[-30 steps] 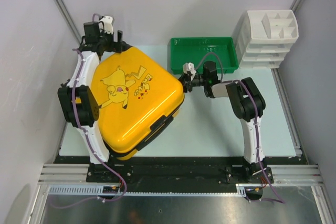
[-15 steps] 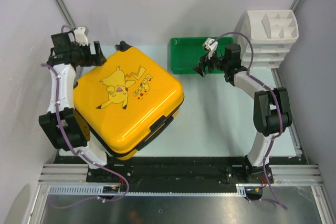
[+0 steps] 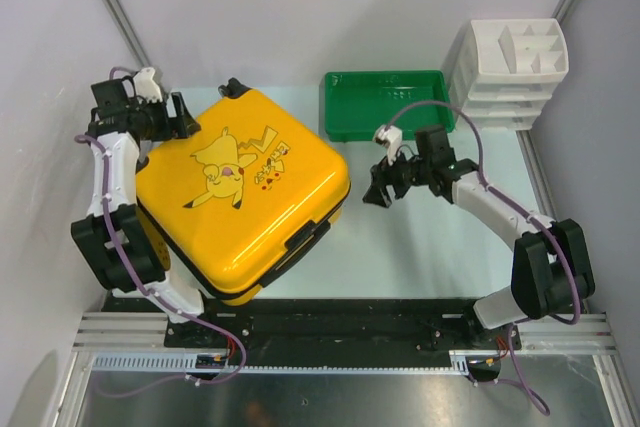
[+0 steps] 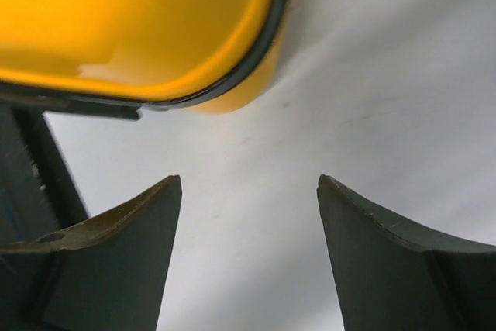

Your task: Open, take out, and arrange the luggage

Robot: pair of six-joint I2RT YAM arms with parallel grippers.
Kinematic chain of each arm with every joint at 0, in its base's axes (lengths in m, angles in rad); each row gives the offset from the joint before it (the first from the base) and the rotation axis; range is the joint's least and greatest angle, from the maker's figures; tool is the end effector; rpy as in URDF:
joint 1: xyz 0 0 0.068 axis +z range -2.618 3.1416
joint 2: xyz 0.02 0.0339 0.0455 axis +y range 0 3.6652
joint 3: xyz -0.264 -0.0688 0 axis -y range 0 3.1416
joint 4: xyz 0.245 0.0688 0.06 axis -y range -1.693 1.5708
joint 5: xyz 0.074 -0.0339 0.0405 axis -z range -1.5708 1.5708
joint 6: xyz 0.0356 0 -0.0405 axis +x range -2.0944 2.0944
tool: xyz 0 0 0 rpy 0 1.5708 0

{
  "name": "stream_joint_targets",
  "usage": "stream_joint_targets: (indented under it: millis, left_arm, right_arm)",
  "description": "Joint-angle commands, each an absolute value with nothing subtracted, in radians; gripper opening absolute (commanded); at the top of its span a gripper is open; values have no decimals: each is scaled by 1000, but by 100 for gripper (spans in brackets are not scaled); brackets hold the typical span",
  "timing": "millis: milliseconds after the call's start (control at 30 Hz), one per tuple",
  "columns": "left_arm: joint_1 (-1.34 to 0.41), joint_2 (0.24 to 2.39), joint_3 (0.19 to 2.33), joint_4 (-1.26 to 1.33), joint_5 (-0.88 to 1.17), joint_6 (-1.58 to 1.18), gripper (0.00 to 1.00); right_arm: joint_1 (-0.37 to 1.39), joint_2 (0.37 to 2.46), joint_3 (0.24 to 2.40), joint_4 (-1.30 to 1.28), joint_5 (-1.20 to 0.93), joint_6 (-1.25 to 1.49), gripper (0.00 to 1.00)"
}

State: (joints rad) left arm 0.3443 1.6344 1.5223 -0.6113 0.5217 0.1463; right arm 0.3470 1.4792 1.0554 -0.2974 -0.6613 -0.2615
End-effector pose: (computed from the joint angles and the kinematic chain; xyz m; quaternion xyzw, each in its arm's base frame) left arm 0.3501 0.1067 0.3398 0.0185 0.8869 -0.1316 0.4424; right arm 0.2940 0.1296 0.2629 -0.3858 0.7821 0.3122 0.3768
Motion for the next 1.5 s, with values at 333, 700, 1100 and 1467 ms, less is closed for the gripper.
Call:
stream_joint_targets:
  millis: [333,700,1100,1467]
  left_arm:
    - [399,1437,1145,-713,465,252,87]
    - [471,1272,933,-756,486,244,88]
    - [480,1232,1176,-790,497,169,98]
    - [488,1506,1451,-732,477,124,97]
  right_arm:
    - [551,1492,933,-66,-614,-77,73]
    - [581,1718,1046,297,-457,-80,73]
    - [497,1724,1166,267,-469,-100,73]
    - [581,1598,1029,100,-474,-14,72]
